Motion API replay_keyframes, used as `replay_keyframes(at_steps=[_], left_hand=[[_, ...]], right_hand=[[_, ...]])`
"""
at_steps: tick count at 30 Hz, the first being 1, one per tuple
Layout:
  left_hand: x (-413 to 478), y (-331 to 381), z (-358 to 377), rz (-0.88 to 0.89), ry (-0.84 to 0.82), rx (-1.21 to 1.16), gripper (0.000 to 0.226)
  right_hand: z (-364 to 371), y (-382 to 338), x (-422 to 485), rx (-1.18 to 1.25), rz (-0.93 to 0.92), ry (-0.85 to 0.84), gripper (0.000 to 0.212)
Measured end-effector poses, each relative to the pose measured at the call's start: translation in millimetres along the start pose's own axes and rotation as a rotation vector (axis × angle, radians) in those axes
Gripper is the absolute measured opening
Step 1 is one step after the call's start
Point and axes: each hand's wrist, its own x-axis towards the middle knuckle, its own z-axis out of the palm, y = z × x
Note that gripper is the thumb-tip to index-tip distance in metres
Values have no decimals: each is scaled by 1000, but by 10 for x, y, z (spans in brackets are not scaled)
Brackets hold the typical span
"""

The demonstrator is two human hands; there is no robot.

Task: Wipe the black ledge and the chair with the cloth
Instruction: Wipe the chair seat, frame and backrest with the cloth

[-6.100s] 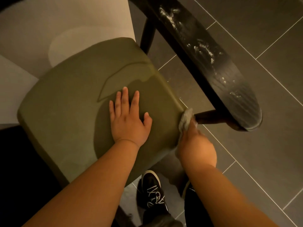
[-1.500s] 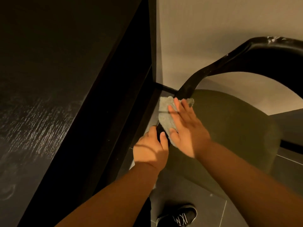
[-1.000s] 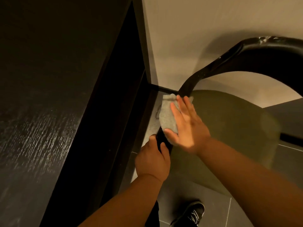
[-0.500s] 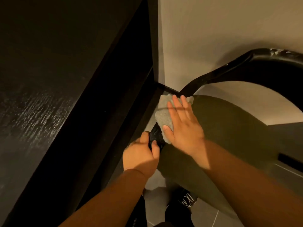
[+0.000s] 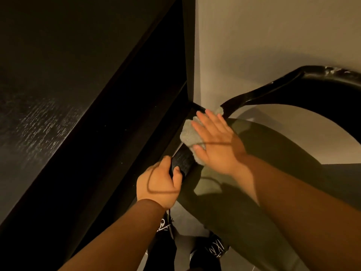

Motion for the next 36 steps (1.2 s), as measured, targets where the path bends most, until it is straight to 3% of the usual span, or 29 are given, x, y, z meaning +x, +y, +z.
replay_keyframes(at_steps=[2, 5, 7, 11, 15, 19, 22, 27, 31, 36], left_hand=[[-1, -21, 15, 3, 12, -4, 30], [4, -35, 17, -4, 16, -6, 34], [0, -18, 7, -7, 6, -9, 34], [-7, 0, -9, -18, 2, -24, 26], [1, -2, 24, -3, 19, -17, 31], [11, -34, 46, 19, 34, -8, 33], [10, -4, 29, 27, 30, 10, 41], [142, 238, -109, 36, 25, 30, 44], [744, 772, -199, -96, -28, -111, 40], [1061, 1090, 2, 3, -26, 29, 46]], right_hand=[[-57, 270, 152, -26, 99, -49, 71], [-116, 544, 277, 32, 345, 84, 73], [-90, 440, 236, 58, 419, 75, 74], [58, -139, -92, 88, 267, 88, 74], [31, 84, -176, 47, 116, 11, 70], [-126, 527, -17, 105, 340, 25, 68], [-160, 398, -46, 234, 447, 48, 69], [-25, -186, -157, 144, 289, 44, 79], [-51, 163, 80, 114, 144, 33, 72], [-368, 902, 319, -200, 340, 16, 66]])
